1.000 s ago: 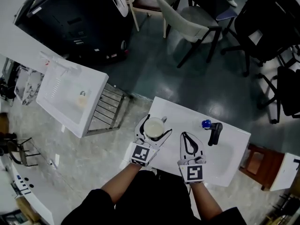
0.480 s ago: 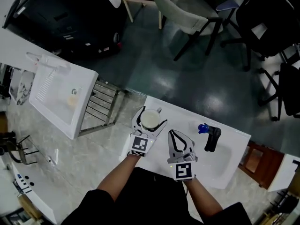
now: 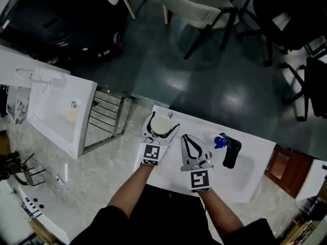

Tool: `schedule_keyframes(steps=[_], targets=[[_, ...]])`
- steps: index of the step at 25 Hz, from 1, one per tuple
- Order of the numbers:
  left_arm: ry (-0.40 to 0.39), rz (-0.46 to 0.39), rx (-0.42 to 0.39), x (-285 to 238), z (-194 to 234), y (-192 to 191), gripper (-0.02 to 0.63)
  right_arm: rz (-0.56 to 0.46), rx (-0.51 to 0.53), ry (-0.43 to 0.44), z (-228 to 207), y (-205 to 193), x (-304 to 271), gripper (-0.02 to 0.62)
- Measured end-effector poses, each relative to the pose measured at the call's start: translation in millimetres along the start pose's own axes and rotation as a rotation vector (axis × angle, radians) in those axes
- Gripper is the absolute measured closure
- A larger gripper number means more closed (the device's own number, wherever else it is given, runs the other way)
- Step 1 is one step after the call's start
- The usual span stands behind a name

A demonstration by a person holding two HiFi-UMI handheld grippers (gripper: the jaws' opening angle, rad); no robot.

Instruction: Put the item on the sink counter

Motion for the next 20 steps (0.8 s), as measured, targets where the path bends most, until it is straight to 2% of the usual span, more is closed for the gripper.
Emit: schedule_keyframes(steps=[5,8,10,13,20], targets=[[-0.032,-0.082,-0.078,-13.6,-3.3,-1.2,0.152,-0.006,-0.005,0.002,-0.3,2.1,-9.4,0.563],[-0.039,-0.095,-0.122,-16.5,-3.4,-0.9,0.152,0.012,-0.004,0.018,6.8,-6.3,-7.8,0.563],[-0.026,-0.097,-0.108,-15.9,1.7,-3.0,0.152,0.03,0.0,0.023,10.7,-13.8,-8.4,0.563],[-0.029,-0.112,-0.042,-11.5,9.1,-7.7,0.152,0.037,-0.003,0.021,18.4,-13.1,-7.4,0.563],[-0.125,-0.009,-0.073,-9.4,3.6,-18.6,0.152,0.006,-0.006,0.036,20.4,-6.3,-1.6,0.563]])
Point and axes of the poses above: the fingertips, and each gripper's own axes: x backward along the fingers, z to its left, y out of its top, the point moved 4 cm from there along x, backward along the fingers, and after that the axes turned 15 degrees about -x, right-handed, at the moved point
